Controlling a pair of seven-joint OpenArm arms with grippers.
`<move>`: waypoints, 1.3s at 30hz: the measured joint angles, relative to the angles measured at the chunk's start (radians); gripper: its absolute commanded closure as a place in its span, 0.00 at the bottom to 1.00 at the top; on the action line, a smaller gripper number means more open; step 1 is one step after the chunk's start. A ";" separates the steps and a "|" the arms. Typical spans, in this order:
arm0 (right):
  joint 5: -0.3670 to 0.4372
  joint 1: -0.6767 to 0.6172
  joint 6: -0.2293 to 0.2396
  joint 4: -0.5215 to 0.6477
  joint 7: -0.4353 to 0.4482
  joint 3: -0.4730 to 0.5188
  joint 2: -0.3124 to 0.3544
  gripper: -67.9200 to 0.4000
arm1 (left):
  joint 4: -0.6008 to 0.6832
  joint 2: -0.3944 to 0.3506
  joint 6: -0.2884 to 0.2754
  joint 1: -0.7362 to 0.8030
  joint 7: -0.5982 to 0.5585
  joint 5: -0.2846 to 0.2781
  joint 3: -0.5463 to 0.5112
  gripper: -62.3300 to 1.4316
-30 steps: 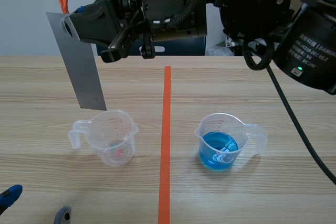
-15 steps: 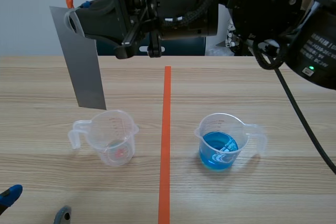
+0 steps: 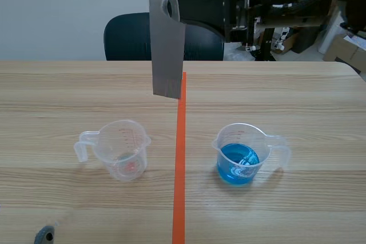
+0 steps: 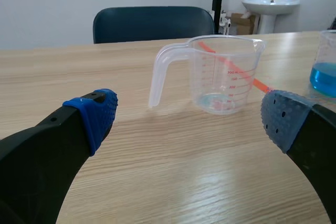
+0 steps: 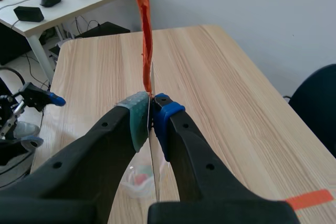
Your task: Do the redox reaction experiment. move the plate over the blue solution
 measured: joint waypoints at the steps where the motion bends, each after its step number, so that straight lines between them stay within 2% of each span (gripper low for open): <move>1: 0.000 -0.002 0.000 0.000 0.013 0.000 0.020 0.99 | 0.004 -0.016 0.000 0.011 0.000 0.000 0.000 0.07; 5: 0.028 -0.023 0.000 0.000 0.063 0.000 0.103 0.99 | 0.038 -0.088 -0.011 0.069 0.000 -0.005 0.000 0.07; 10: 0.060 -0.068 0.000 0.000 0.110 0.000 0.207 0.99 | 0.122 -0.193 -0.099 0.160 0.000 -0.012 0.000 0.07; 15: 0.060 -0.114 0.000 0.025 0.163 0.000 0.315 0.99 | 0.231 -0.284 -0.097 0.260 0.000 -0.012 0.000 0.07; 20: 0.058 -0.166 0.000 0.076 0.296 0.000 0.459 0.99 | 0.360 -0.386 -0.097 0.361 0.000 -0.060 0.000 0.07; 23: 0.013 -0.193 0.000 0.106 0.402 0.000 0.555 0.99 | 0.452 -0.457 -0.097 0.416 -0.002 -0.134 0.000 0.07; 25: -0.037 -0.214 -0.001 0.122 0.499 0.000 0.610 0.99 | 0.503 -0.513 -0.097 0.452 0.000 -0.145 0.000 0.07; 29: -0.194 -0.264 0.000 0.130 0.694 0.000 0.676 0.99 | 0.570 -0.635 -0.097 0.510 -0.001 -0.236 0.000 0.08; 32: -0.265 -0.301 0.000 0.130 0.766 0.000 0.690 0.99 | 0.607 -0.721 -0.097 0.523 0.000 -0.304 0.000 0.18; 35: -0.271 -0.325 0.000 0.126 0.773 -0.001 0.689 0.98 | 0.634 -0.788 -0.097 0.509 0.031 -0.362 0.000 0.35; 37: -0.270 -0.327 0.000 0.114 0.778 -0.001 0.689 0.98 | 0.638 -0.817 -0.117 0.469 0.106 -0.351 -0.002 0.49; 39: -0.270 -0.327 0.000 0.101 0.819 -0.001 0.689 0.98 | 0.638 -0.832 -0.170 0.407 0.139 -0.348 -0.002 0.60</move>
